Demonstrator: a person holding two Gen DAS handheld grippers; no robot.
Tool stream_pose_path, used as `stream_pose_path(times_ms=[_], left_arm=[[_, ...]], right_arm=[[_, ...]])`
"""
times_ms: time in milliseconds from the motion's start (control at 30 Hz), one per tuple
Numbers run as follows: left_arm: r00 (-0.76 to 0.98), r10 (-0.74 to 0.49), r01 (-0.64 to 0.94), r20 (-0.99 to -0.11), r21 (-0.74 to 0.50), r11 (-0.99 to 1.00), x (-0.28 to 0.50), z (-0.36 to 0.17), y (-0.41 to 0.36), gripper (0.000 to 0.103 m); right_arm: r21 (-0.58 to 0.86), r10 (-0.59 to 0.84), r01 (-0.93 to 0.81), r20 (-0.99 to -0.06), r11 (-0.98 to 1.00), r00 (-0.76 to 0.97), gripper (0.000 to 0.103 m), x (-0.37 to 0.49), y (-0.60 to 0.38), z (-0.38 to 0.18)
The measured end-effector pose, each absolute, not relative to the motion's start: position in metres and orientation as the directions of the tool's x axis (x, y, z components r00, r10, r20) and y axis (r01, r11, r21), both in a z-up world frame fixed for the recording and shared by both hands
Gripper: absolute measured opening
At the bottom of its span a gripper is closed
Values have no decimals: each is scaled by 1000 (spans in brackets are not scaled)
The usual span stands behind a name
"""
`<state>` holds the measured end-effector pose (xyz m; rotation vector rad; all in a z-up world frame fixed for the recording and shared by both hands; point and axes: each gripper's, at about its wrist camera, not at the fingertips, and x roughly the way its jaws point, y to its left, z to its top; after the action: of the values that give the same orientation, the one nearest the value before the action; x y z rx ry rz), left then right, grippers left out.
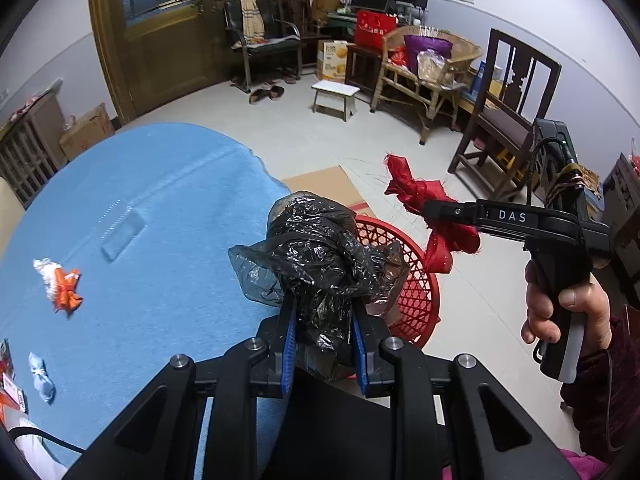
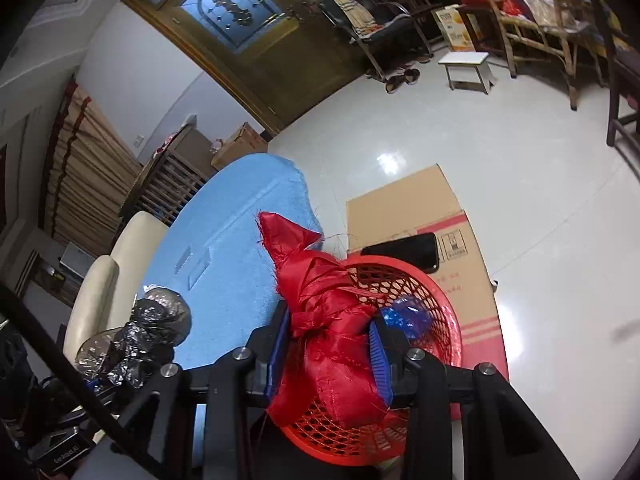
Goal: Collect trash
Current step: 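Open both grippers over the red basket to drop the bags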
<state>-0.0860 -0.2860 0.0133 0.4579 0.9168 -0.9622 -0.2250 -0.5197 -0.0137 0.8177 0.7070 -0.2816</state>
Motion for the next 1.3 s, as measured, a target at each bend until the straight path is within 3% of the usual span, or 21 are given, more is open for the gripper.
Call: stream_pose_path(times_ms=[1167, 1233, 1267, 1300], left_arm=[[191, -436, 881, -879, -42, 471, -89, -24, -330, 26], [192, -432, 880, -881, -41, 474, -89, -25, -330, 27], [191, -432, 879, -882, -42, 474, -89, -25, -330, 27], [192, -431, 879, -882, -41, 476, -89, -26, -330, 27]], right_arm=[[620, 63, 526, -679, 582, 731, 40, -244, -538, -44], [622, 72, 532, -687, 575, 723, 44, -242, -538, -47], [630, 83, 535, -687, 563, 722, 55, -242, -537, -48], [636, 87, 536, -686, 555, 723, 60, -241, -537, -49]])
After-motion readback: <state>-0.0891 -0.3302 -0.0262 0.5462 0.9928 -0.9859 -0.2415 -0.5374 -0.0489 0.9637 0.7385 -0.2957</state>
